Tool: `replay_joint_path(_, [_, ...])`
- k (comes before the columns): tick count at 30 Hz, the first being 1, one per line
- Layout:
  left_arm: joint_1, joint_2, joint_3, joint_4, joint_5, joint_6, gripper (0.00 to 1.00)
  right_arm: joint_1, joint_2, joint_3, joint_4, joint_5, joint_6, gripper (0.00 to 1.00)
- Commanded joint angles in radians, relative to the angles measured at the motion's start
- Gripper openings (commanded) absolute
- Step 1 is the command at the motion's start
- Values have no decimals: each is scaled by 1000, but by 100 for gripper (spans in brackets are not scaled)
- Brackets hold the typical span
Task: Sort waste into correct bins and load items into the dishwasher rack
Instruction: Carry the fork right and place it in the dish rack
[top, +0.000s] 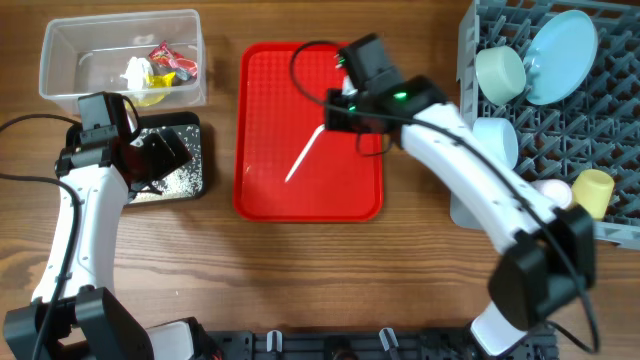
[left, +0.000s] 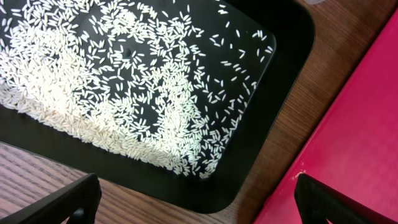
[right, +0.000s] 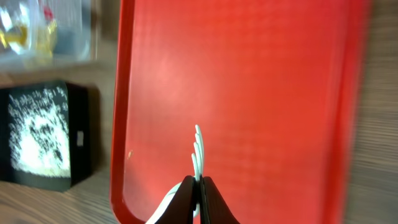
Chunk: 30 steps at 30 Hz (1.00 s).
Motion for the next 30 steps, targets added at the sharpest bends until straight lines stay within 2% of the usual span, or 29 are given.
replay_joint_path(1, [2,8,-9,3,15,-5,100,-117,-168,0,-52,29,-11,4])
replay_joint_path(8, [2,8,-9,3,15,-5,100,-433,-402,0,-231,41,-48,4])
replay_joint_path(14, [2,8,-9,5,15,-5,100,-769,-544,-1,-380,63,-135,4])
replay_joint_path(20, [2,8,-9,17,15,-5,100,-1042,-579,-1,-499,72,-212,4])
replay_joint_path(24, [2,8,-9,34,16,-5,100,-1191,-575,-5,-488,134,-226,4])
replay_joint_path(30, [2,8,-9,37,16,-5,100,-1292,-534,-5,-448,257,-227,4])
